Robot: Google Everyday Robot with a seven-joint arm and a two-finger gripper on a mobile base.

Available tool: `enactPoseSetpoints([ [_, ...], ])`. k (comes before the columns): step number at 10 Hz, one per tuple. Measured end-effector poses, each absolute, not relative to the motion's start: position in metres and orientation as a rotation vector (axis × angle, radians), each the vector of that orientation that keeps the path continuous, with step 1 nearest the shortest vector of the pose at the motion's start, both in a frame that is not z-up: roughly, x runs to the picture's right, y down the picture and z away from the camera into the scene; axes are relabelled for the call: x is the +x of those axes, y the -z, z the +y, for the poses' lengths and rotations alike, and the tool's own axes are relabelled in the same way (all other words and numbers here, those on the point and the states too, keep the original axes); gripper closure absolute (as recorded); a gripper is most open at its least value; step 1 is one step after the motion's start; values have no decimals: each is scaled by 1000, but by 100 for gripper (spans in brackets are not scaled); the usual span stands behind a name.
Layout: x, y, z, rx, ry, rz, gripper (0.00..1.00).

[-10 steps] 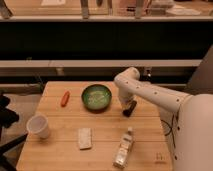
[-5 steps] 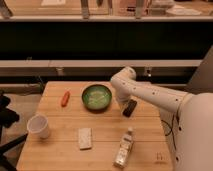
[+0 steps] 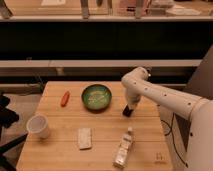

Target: Push the eraser across the table

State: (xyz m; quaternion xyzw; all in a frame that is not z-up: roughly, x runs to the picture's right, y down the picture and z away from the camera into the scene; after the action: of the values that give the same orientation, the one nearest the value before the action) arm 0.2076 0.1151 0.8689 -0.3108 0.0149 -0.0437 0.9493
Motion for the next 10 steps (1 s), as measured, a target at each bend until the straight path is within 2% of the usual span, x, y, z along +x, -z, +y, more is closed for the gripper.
enactPoseSetpoints([
  [5, 253, -895, 131, -687, -36, 74, 100],
  [10, 181, -894, 127, -687, 77, 59, 100],
])
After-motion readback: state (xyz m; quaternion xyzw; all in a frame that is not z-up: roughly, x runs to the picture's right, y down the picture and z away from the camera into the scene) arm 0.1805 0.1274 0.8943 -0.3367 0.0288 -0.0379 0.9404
